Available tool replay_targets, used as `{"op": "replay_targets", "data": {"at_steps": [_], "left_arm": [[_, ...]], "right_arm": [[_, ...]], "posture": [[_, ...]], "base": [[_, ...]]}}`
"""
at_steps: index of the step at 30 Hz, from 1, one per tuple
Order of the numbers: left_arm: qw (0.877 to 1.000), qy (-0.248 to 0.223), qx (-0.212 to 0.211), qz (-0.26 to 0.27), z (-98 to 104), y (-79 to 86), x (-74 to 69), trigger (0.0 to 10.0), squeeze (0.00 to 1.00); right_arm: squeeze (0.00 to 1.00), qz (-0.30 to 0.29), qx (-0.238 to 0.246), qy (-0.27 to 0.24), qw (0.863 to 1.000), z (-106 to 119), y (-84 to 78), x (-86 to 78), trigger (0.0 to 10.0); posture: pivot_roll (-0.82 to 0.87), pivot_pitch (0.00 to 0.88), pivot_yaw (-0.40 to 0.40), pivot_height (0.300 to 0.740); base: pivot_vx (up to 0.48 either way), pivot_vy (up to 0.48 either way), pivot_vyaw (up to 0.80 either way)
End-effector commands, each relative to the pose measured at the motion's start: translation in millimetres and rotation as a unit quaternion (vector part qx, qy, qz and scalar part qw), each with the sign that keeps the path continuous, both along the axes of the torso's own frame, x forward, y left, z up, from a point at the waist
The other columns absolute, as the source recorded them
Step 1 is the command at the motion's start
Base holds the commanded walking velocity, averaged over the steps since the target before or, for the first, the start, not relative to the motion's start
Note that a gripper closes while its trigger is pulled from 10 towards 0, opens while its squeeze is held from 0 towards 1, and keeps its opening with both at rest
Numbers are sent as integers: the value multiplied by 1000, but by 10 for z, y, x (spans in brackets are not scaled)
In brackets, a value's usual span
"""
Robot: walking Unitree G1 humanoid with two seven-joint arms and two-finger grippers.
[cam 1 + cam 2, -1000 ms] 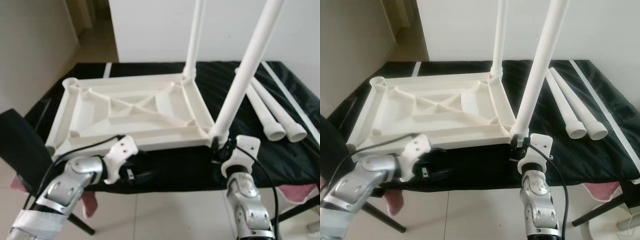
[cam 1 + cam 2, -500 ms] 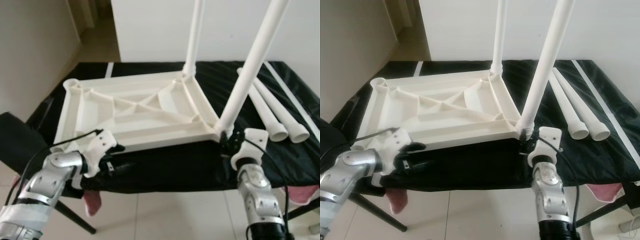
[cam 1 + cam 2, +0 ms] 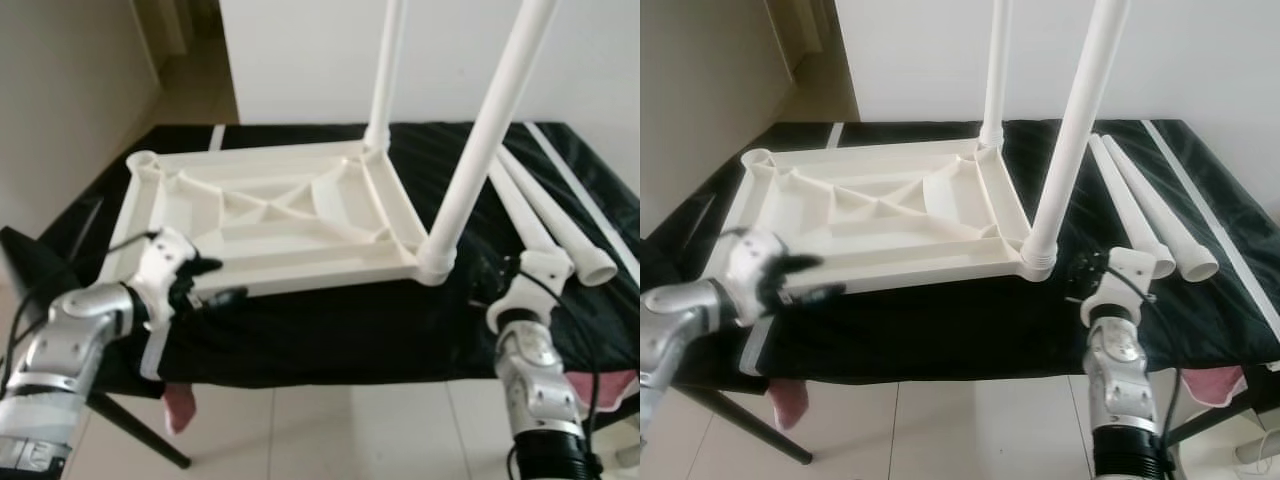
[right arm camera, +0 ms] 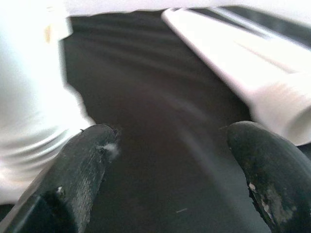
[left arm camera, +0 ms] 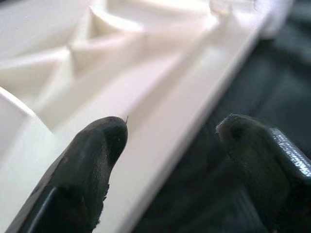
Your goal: Building children table
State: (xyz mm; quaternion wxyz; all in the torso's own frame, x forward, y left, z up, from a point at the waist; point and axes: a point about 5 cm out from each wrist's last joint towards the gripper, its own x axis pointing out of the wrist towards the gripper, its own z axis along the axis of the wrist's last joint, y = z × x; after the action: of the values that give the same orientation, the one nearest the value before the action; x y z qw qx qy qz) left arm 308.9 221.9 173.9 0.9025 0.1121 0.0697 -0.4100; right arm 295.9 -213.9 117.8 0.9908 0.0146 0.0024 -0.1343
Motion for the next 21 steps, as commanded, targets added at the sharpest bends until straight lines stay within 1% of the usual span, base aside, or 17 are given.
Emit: {"op": "replay_targets", "data": {"at_steps": [1,4,5,6,7,8,10,12,13,16,21], "left_arm": [[1000,11,-12,-9,-2,57,-18,10000,0],[1000,8,-16,-1,5,80,-4,10000,0],[1000,-1,-9,19,2,119,36,10000,0],[998,-14,3,54,-8,170,102,10000,0],[998,-14,3,54,-8,170,102,10000,0],[996,-20,12,84,-25,214,160,10000,0],[991,-23,55,121,-94,281,221,10000,0],[988,-21,81,128,-140,304,232,10000,0],[988,-21,81,128,-140,304,232,10000,0],[984,-19,120,133,-227,329,223,10000,0],[981,-14,128,142,-264,354,228,10000,0]], "right_arm": [[0,6,5,0,1000,-20,24,12,10000],[0,11,6,1,1000,-25,32,20,10000],[0,17,6,3,1000,-31,46,24,10000],[0,26,6,8,1000,-48,67,27,10000],[0,26,6,8,1000,-48,67,27,10000],[0,37,7,13,999,-68,90,33,10000],[0,58,8,20,998,-95,153,40,10000],[0,65,9,22,998,-104,182,46,10000],[0,65,9,22,998,-104,182,46,10000],[0,72,10,21,997,-109,219,43,10000],[0,79,13,25,996,-127,245,43,10000]], "posture": [[4,9,5,740],[3,5,2,740],[4,4,1,740],[3,0,-1,740],[3,0,-1,740],[2,0,-4,740],[0,0,-3,740],[-2,0,-2,740],[-2,0,-2,740],[-4,0,-1,740],[-3,0,-2,740]], "base": [[0,0,0],[0,0,0],[0,0,0],[0,0,0],[0,0,0],[0,0,0],[0,0,0],[0,0,0],[0,0,0],[0,0,0],[0,0,0]]}}
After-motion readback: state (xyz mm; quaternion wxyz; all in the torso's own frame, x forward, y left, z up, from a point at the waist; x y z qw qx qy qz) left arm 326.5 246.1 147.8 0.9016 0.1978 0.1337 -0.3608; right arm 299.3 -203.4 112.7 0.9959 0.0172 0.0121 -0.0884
